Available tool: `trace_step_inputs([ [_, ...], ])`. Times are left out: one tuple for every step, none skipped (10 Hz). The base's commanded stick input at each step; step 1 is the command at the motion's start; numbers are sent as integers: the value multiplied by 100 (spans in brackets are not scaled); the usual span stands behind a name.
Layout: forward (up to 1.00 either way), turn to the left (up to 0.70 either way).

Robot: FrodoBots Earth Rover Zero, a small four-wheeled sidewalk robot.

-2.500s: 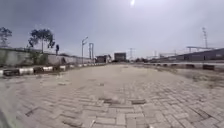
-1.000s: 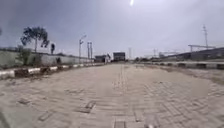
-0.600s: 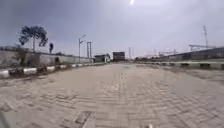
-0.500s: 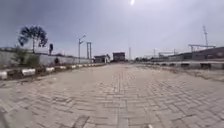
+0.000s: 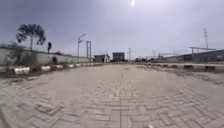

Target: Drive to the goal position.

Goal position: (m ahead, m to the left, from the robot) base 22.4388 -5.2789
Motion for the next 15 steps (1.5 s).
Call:
trace_step_inputs([
  [100,0],
  [100,0],
  [100,0],
  [100,0],
  [100,0],
  [100,0],
  [100,0],
  [100,-1],
  [100,-4],
  [100,-14],
  [100,-10],
  [100,-2],
  [100,0],
  [100,0],
  [100,0],
])
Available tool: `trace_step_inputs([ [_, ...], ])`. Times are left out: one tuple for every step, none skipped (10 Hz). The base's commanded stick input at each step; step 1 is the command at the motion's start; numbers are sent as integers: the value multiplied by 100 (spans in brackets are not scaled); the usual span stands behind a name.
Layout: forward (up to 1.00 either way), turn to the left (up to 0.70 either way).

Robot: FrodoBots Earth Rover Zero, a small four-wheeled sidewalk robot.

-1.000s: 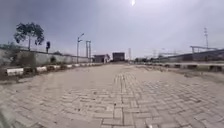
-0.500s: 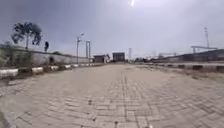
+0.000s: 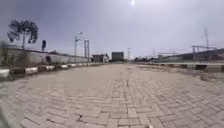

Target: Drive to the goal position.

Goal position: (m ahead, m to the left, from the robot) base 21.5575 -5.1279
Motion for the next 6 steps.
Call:
trace_step_inputs([
  [100,0],
  [100,17],
  [100,20],
  [100,22],
  [100,22],
  [100,13],
])
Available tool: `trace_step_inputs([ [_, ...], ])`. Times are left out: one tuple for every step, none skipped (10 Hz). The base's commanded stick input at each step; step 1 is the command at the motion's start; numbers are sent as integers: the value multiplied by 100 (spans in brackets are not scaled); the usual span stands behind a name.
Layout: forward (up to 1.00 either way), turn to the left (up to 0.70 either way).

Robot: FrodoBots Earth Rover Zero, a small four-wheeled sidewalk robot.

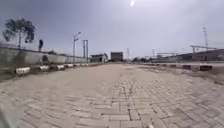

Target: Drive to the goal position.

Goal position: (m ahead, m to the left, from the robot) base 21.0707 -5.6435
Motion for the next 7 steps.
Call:
trace_step_inputs([
  [100,0],
  [100,0],
  [100,0],
  [100,0],
  [100,0],
  [100,0],
  [100,0],
])
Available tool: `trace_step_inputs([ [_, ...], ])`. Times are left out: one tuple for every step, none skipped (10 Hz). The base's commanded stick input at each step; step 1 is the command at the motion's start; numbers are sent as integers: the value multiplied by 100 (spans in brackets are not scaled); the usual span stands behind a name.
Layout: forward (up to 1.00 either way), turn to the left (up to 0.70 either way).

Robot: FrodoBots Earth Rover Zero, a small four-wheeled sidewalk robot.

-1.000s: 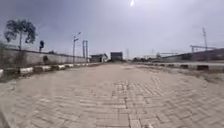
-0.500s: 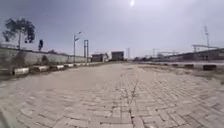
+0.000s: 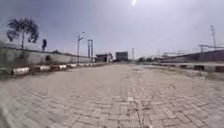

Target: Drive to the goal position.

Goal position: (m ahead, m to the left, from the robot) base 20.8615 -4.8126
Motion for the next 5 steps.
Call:
trace_step_inputs([
  [100,0],
  [100,0],
  [100,4],
  [100,21],
  [100,5],
])
